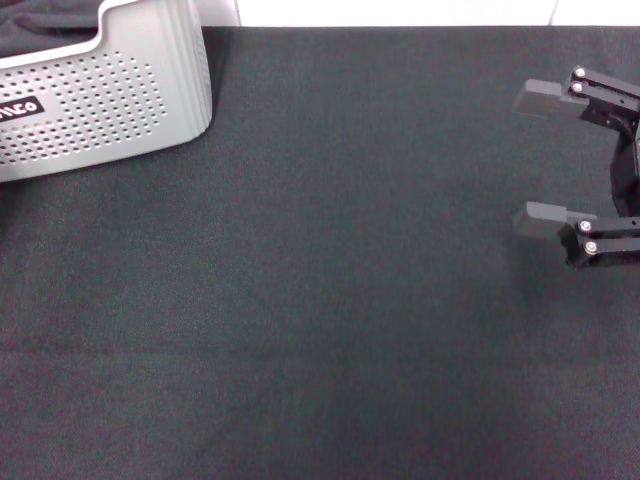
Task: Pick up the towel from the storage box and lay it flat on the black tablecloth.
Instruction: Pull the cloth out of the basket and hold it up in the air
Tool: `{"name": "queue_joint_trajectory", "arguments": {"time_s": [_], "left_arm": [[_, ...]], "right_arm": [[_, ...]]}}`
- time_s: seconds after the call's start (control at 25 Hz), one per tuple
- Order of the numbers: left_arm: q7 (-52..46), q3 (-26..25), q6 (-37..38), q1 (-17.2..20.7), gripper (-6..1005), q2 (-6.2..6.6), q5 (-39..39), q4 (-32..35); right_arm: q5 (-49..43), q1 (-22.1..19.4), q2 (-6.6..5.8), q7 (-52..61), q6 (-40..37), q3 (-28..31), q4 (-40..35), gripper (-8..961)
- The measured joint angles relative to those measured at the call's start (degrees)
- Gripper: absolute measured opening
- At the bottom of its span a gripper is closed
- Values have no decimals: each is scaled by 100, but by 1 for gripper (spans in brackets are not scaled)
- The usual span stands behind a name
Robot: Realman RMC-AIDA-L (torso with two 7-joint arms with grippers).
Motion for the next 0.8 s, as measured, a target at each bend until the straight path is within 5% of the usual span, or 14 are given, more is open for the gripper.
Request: {"name": "queue_joint_trajectory", "arguments": {"time_s": [0.24,0.36,0.48,0.68,0.8], "left_arm": [[-1245,22,819,-65,6,162,111,386],[-1641,133,934,-46,6,143,47,830],[-1812,590,943,-7,6,119,-273,1170],[-1937,1732,949,-10,5,297,-935,1539],[-2142,2007,950,-46,5,332,-1166,1799]], "right_arm": [[-2,27,0,-4,-8,-26,0,869],[-2,36,0,-5,-8,-29,0,869],[-2,46,4,-5,-8,-34,-1,869],[-2,61,9,-5,-8,-43,-1,869],[-2,90,14,-5,-14,-45,37,869]]}}
